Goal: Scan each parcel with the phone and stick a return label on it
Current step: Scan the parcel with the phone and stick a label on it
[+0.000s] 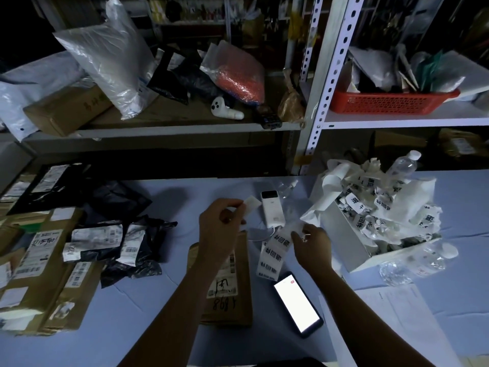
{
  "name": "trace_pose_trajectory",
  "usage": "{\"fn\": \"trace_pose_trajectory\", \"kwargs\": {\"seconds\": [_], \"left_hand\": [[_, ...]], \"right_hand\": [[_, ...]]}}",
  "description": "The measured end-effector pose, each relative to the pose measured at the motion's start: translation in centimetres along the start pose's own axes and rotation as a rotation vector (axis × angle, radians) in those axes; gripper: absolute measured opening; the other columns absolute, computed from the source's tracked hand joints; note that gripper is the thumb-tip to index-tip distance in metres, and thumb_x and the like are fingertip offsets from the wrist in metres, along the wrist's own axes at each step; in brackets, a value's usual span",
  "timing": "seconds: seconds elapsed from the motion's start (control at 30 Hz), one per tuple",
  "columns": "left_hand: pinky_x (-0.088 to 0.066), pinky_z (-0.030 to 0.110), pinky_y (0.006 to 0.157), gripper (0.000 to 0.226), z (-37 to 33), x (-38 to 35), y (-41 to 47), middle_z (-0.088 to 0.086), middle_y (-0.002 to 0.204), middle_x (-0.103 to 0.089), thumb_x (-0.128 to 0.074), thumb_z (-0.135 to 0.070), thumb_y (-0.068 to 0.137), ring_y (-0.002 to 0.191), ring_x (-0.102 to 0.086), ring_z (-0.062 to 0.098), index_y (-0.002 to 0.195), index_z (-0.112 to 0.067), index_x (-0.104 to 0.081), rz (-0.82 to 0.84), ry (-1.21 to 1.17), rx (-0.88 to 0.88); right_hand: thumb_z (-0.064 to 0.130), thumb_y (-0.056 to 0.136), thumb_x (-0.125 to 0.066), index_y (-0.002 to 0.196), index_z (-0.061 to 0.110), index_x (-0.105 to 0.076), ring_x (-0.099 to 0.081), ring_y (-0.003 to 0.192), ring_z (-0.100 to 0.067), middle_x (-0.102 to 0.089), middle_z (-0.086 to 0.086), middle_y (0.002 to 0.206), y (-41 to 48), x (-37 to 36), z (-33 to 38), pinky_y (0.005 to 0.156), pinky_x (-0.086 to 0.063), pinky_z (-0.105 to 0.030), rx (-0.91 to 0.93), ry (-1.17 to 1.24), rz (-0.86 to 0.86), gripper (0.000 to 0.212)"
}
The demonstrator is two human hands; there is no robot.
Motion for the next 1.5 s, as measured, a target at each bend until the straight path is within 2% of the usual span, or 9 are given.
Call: {"fn": "trace_pose_trajectory", "kwargs": {"seconds": [0.17,0.3,0.4,0.67,0.9,1.07,1.23,1.37,1.5], "left_hand": [[-0.059,0.034,0.085,0.015,-0.1,-0.1,-0.2,0.002,0.096,-0.071,-0.074,-0.006,0.089,0.092,-0.069,0.015,0.104,-0.008,-0.071,-0.013,-0.004,-0.034],[-0.059,0.042,0.088,0.026,-0.3,0.4,-0.7,0.0,0.106,-0.07,-0.077,-0.004,0.085,0.098,-0.069,0.018,0.11,-0.011,-0.07,0.009,-0.008,-0.039],[-0.06,0.037,0.086,0.033,-0.6,1.3,-1.3,-0.004,0.112,-0.067,-0.08,-0.002,0.081,0.1,-0.069,0.016,0.111,-0.012,-0.07,0.025,-0.022,-0.062],[-0.059,0.026,0.086,0.068,-1.4,5.3,-2.3,-0.003,0.123,-0.067,-0.084,-0.006,0.077,0.112,-0.067,0.01,0.137,-0.016,-0.054,0.132,-0.128,0.072],[-0.061,0.028,0.078,0.033,-1.2,6.7,-3.6,0.004,0.093,-0.076,-0.078,0.0,0.083,0.089,-0.074,0.019,0.115,-0.007,-0.072,0.014,-0.242,0.265],[-0.063,0.038,0.072,0.033,-0.6,8.3,-4.3,0.002,0.094,-0.075,-0.076,0.0,0.085,0.08,-0.074,0.02,0.116,-0.012,-0.072,0.035,-0.129,0.189],[-0.044,0.005,0.067,0.046,-1.1,9.1,-4.2,-0.008,0.092,-0.068,-0.068,0.002,0.09,0.079,-0.062,-0.008,0.13,-0.021,-0.064,0.318,0.15,-0.125],[-0.042,0.003,0.066,0.049,-1.6,9.0,-4.0,-0.005,0.089,-0.066,-0.064,0.006,0.089,0.075,-0.059,-0.009,0.132,-0.018,-0.061,0.392,0.2,-0.196],[-0.046,0.008,0.069,0.06,-1.8,8.9,-3.7,-0.008,0.09,-0.065,-0.067,0.001,0.089,0.085,-0.063,0.0,0.139,-0.029,-0.054,0.471,0.201,-0.184]], "right_hand": [[0.025,0.092,-0.071,0.113,0.009,-0.065,-0.068,0.091,-0.018,-0.069,-0.006,0.105,-1.2,-0.2,2.7,0.07,-0.054,-0.024,-0.04,0.159,0.002,0.028],[0.029,0.097,-0.064,0.111,0.011,-0.07,-0.074,0.089,-0.021,-0.077,-0.006,0.094,-2.8,0.6,6.9,0.078,-0.058,-0.028,-0.08,0.745,0.392,0.023],[0.014,0.092,-0.071,0.118,0.008,-0.069,-0.076,0.086,-0.017,-0.078,-0.007,0.095,-3.7,1.0,9.1,0.075,-0.058,-0.021,-0.007,0.862,0.408,0.026],[0.003,0.089,-0.072,0.119,0.009,-0.068,-0.076,0.082,-0.014,-0.079,-0.008,0.093,-5.3,0.6,9.6,0.068,-0.056,-0.017,0.056,0.81,0.361,0.031],[-0.002,0.09,-0.069,0.117,0.004,-0.068,-0.076,0.079,-0.016,-0.079,-0.008,0.09,-7.6,-0.5,9.7,0.067,-0.057,-0.019,0.039,0.804,0.389,0.027],[0.014,0.093,-0.07,0.118,0.011,-0.069,-0.076,0.081,-0.018,-0.079,-0.009,0.088,-8.7,-1.2,9.5,0.075,-0.06,-0.032,0.046,0.691,0.403,0.025],[0.056,0.079,-0.076,0.126,0.025,-0.064,-0.072,0.083,-0.002,-0.076,0.01,0.092,-9.3,-1.5,9.8,0.075,-0.058,-0.028,0.279,0.147,0.314,0.057],[0.04,0.081,-0.081,0.128,0.028,-0.063,-0.061,0.104,0.001,-0.065,0.016,0.12,-9.9,-1.4,10.3,0.087,-0.051,-0.022,0.456,0.11,0.191,0.052],[0.02,0.082,-0.083,0.119,0.029,-0.067,-0.068,0.095,-0.003,-0.073,0.016,0.103,-10.0,-0.9,10.4,0.084,-0.054,-0.025,0.564,0.155,0.295,0.042]]}}
Point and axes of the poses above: each hand's wrist, its own y-axis towards the middle knuckle, its own x-axis out of the back of the hand, z = x × y, the point moved 1 cm from there along y, towards the middle knuckle
